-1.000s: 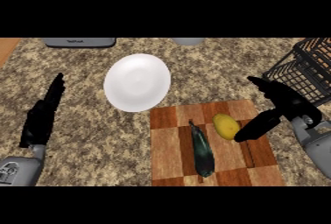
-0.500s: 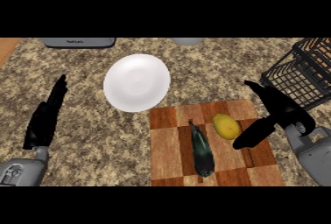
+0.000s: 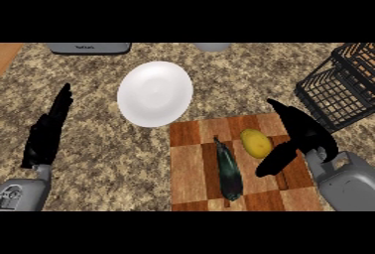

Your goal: Pick the lemon from the cutting board and place it in the tiered basket

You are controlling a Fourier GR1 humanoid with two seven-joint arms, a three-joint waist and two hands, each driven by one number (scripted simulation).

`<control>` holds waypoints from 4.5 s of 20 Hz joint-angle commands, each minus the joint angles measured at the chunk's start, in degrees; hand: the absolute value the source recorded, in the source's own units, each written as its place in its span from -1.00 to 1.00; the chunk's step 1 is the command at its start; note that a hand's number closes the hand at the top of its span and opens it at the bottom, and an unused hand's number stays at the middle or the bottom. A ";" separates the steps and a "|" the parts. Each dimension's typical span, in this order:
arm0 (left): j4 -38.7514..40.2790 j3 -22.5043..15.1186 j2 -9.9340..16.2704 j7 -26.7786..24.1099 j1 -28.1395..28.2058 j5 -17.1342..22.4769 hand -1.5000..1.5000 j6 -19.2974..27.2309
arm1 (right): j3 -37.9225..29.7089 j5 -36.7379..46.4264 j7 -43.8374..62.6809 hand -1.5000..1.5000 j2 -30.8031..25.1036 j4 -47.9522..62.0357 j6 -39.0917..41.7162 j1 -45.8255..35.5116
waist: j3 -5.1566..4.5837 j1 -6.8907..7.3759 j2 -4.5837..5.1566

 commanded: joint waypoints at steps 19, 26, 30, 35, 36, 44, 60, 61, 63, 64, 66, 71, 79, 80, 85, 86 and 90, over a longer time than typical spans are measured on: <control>-2.15 1.18 -3.96 0.02 1.65 -4.46 0.00 -1.63 | -3.20 6.73 2.92 -1.00 10.85 9.20 5.26 1.87 | 0.03 0.10 0.06; -5.79 3.53 -2.27 4.41 1.63 -4.63 0.00 -4.08 | -5.52 10.11 -5.05 -1.00 16.06 20.32 3.91 2.22 | 0.06 0.27 0.08; -0.06 4.83 -3.36 -0.91 0.79 -2.79 0.00 -5.30 | -5.08 3.92 -8.03 1.00 14.81 19.66 12.74 1.43 | 0.02 0.17 0.21; -2.31 3.65 -5.10 0.31 1.36 -4.97 0.00 -4.33 | -2.01 12.16 -8.91 1.00 14.55 19.43 13.26 -0.68 | 0.03 0.12 0.10; -2.58 4.36 -3.93 -0.27 1.91 -6.42 0.00 -4.19 | -1.23 14.01 -9.17 1.00 17.01 18.83 10.61 1.67 | 0.04 0.09 0.08; -0.54 5.10 -6.20 -1.91 2.36 -7.53 0.00 -4.17 | -9.63 13.19 -4.50 1.00 19.72 9.59 7.20 4.41 | 0.02 -0.16 0.04; -2.77 6.95 -5.15 0.21 3.30 -6.09 0.00 -4.91 | -14.15 15.00 -35.05 1.00 3.11 -39.62 4.40 22.42 | 0.09 -2.31 -0.28; -4.46 5.65 -6.46 0.66 4.69 -7.09 0.00 -3.73 | -17.79 13.02 -35.54 1.00 2.11 -43.00 4.16 23.76 | 0.14 -2.71 -0.49; -3.18 7.44 -4.65 1.34 1.61 -6.12 0.00 -5.09 | -24.09 9.80 -36.53 1.00 0.95 -45.00 4.96 25.15 | 0.12 -1.98 -0.16; -6.26 5.46 -5.72 3.97 3.19 -6.59 0.00 -5.41 | -27.21 6.09 -31.91 1.00 1.77 -45.07 6.24 21.01 | 0.07 -0.88 -0.14; -4.56 5.55 -6.70 0.54 4.53 -6.95 0.00 -4.85 | -33.94 4.58 -35.95 1.00 -0.56 -42.81 7.28 21.52 | 0.08 -0.78 -0.05; -2.06 5.34 -6.99 0.75 1.07 -7.92 0.00 -5.37 | -43.50 0.78 -34.03 1.00 -7.08 -37.85 13.53 14.48 | 0.02 -0.39 0.05; -0.42 6.99 -7.09 -0.19 -0.42 -7.57 0.00 -6.62 | -47.18 -6.42 -39.23 1.00 -12.17 -18.88 19.68 1.07 | 0.01 0.37 0.18; -3.63 5.18 -8.61 0.60 2.58 -9.06 0.00 -5.15 | -46.14 -2.10 -44.92 1.00 -11.53 -16.99 20.01 2.93 | 0.04 0.60 0.19; -1.40 7.81 -6.55 -1.94 2.12 -6.89 0.00 -8.03 | -40.40 10.99 -49.70 1.00 -11.75 -11.56 15.74 -1.25 | 0.01 0.97 0.33; -3.59 6.47 -7.34 -0.22 2.03 -7.99 0.00 -7.17 | -41.08 15.51 -56.04 1.00 -11.88 -9.90 14.29 3.05 | 0.08 0.87 0.36; -2.18 8.02 -5.72 1.79 -1.33 -6.64 0.00 -8.91 | -39.71 24.71 -58.13 1.00 -16.26 -4.26 10.27 -0.56 | 0.03 1.18 0.49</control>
